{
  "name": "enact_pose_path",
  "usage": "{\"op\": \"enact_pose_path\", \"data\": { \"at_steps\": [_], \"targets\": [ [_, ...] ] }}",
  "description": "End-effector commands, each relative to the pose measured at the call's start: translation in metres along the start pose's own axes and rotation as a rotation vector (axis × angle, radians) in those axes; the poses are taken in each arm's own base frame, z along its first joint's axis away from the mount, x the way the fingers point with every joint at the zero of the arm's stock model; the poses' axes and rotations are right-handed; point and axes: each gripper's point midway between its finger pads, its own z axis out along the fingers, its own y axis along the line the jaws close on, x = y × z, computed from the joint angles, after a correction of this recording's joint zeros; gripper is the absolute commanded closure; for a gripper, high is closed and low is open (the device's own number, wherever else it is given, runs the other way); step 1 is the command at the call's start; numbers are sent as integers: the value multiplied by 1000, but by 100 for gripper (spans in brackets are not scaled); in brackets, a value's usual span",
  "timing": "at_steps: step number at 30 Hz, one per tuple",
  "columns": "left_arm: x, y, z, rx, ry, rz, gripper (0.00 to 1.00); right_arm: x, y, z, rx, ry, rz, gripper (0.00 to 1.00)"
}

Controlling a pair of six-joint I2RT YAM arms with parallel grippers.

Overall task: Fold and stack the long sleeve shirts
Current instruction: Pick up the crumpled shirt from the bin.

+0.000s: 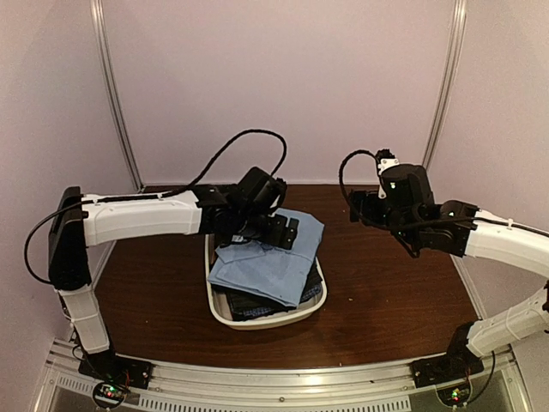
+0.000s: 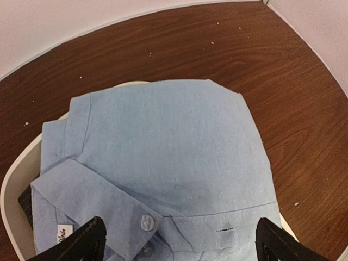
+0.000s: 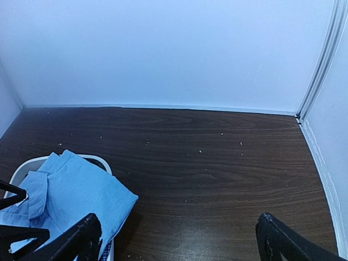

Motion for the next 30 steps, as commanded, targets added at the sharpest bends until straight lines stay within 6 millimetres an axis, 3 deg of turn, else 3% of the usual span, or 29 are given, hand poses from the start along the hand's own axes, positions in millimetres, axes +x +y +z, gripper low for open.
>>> {"op": "enact_pose_path", "data": {
  "at_steps": [1,11,17,23,26,30],
  "targets": [
    [14,-9,13,9,63,-25,2,2,-2,3,7,0,-16,0],
    [52,0,45,-47,156,-29,9,18,0,4,-15,39,-4,0],
    [66,4,60,-82,184,-33,35,21,2,5,-29,42,9,0],
    [42,4,50,-89,123,-27,82,20,1,4,-28,36,13,0],
    [20,4,34,-91,65,-30,100,18,1,3,-28,29,17,0],
    [-20,11,-5,-104,-52,-60,100,17,1,3,-34,25,22,0]
  ]
}}
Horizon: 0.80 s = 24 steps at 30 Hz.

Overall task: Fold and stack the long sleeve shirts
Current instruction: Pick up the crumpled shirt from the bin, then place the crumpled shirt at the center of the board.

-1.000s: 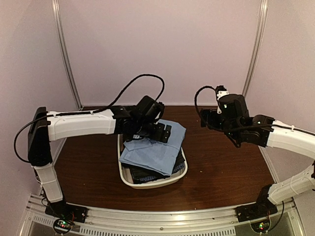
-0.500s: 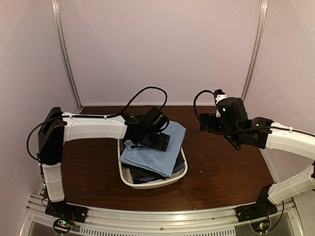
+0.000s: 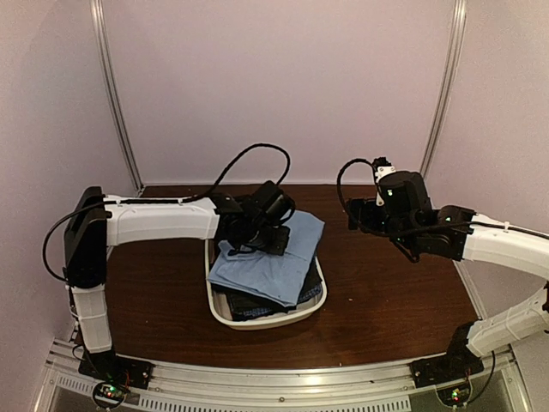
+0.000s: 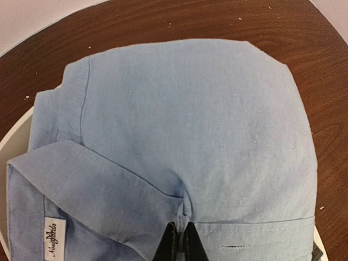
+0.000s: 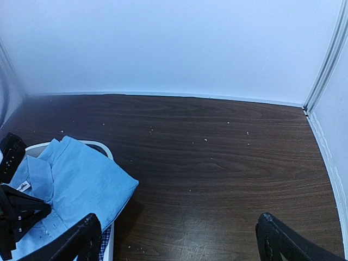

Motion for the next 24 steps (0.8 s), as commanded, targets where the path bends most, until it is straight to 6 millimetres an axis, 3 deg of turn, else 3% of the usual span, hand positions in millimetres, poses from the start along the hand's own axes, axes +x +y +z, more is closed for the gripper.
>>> {"op": "enact_pose_path", "data": {
  "at_steps": [1,6,11,14,18,24],
  "targets": [
    [-62,12,-64,-3,-187,-56,100,-5,-1,-3,-9,-23,32,0],
    [-110,45,-140,-45,-374,-133,100,-5,2,-2,-25,-25,41,0],
    [-139,101,-206,-164,-505,-218,100,-6,9,0,-54,-22,45,0],
    [-150,133,-245,-234,-575,-250,100,-7,18,2,-91,-19,51,0],
    [-162,175,-313,-330,-698,-312,100,-5,39,4,-191,4,41,0],
    [-161,213,-392,-407,-830,-379,100,3,83,3,-383,49,28,0]
  ]
}}
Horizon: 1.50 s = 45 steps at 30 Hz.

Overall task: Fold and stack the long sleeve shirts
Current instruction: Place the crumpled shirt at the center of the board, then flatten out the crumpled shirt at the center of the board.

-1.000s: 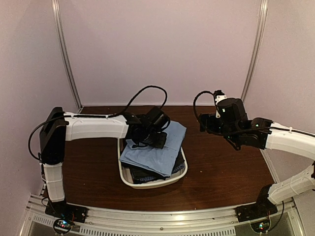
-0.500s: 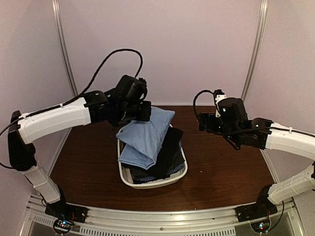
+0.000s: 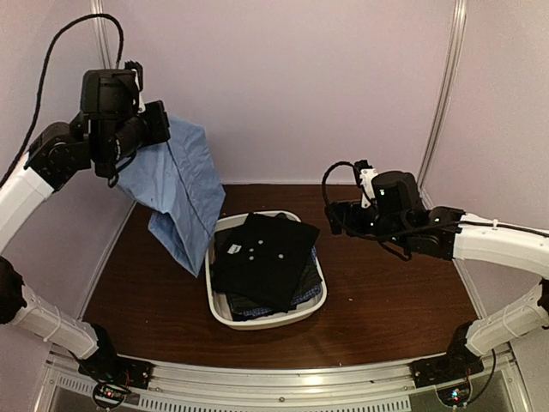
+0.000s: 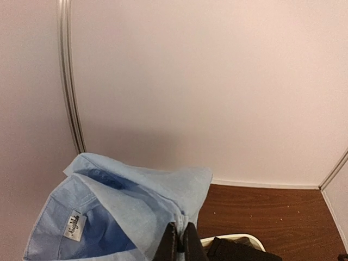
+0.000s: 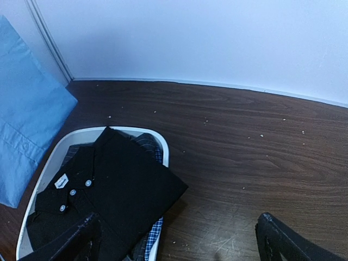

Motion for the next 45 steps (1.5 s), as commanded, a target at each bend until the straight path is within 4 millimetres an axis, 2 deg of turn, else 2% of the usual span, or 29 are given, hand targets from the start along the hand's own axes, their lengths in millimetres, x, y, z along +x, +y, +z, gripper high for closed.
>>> {"op": "enact_pose_path", "data": {
  "at_steps": [1,4,7,9,11,14,16,19,22,27,30,32,34,39,45],
  "targets": [
    [-60,50,-39,-108,-154,-75,100,-3,45,4,-186,17,-6,0],
    [-75,70,-57,-131,-196,-108,100,9,66,12,-227,56,-30,0],
    [-82,79,-65,-141,-214,-108,100,18,85,18,-268,82,-44,0],
    [-75,75,-62,-131,-198,-99,100,22,97,22,-289,95,-52,0],
    [-57,71,-53,-135,-160,-81,100,26,108,25,-304,106,-64,0],
    [-17,63,-34,-134,-78,-59,100,29,119,27,-319,115,-76,0],
    [17,60,-18,-130,-4,-60,100,32,126,27,-339,126,-75,0],
    [80,63,11,-130,135,-65,100,41,139,24,-384,157,-80,0],
    [155,71,36,-130,306,-86,100,54,159,17,-432,190,-99,0],
    [265,91,53,-153,528,-89,100,75,169,13,-448,232,-106,0],
    [318,98,54,-147,645,-78,100,81,167,13,-443,244,-102,0],
    [340,101,51,-145,697,-68,100,82,166,11,-443,247,-104,0],
    [351,105,49,-149,717,-56,100,84,168,8,-456,258,-113,0],
    [371,101,51,-119,771,-15,100,106,180,-3,-493,321,-156,0],
    [380,92,55,-82,794,-19,100,121,182,10,-471,357,-141,0]
  ]
}}
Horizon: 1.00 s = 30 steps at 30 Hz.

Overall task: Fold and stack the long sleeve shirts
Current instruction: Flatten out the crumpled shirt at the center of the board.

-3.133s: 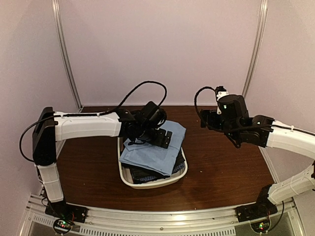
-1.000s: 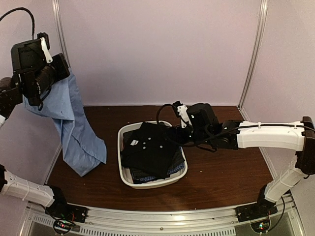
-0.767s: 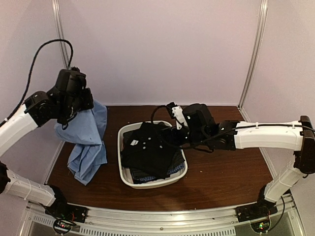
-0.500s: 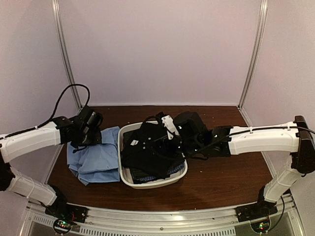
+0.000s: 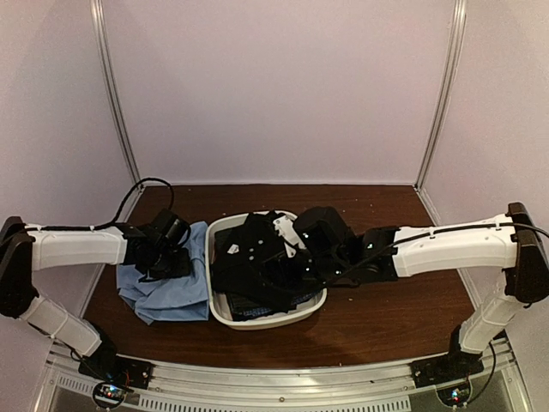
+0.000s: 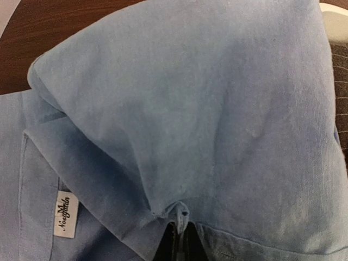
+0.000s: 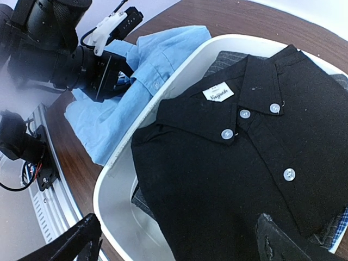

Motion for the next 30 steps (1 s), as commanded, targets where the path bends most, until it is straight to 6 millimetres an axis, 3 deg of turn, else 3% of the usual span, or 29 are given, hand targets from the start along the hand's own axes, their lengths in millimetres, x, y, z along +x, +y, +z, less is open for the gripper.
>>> {"op": "enact_pose_path", "data": {
  "at_steps": [1,7,11,14,22,30],
  "targets": [
    [-6,-15,3,66,-9,0,100,15,-9,17,33,50,32,0],
    [-8,-16,4,65,-13,11,100,22,-56,44,96,95,166,0],
    [-6,-17,6,69,-7,11,100,26,-104,58,188,109,267,0],
    [-6,-19,6,76,-5,9,100,26,-151,62,314,113,314,0],
    [-14,-24,2,89,-19,23,100,32,-282,39,603,71,453,0],
    [-18,-28,-1,102,-24,32,100,34,-396,-13,802,1,597,0]
  ]
}}
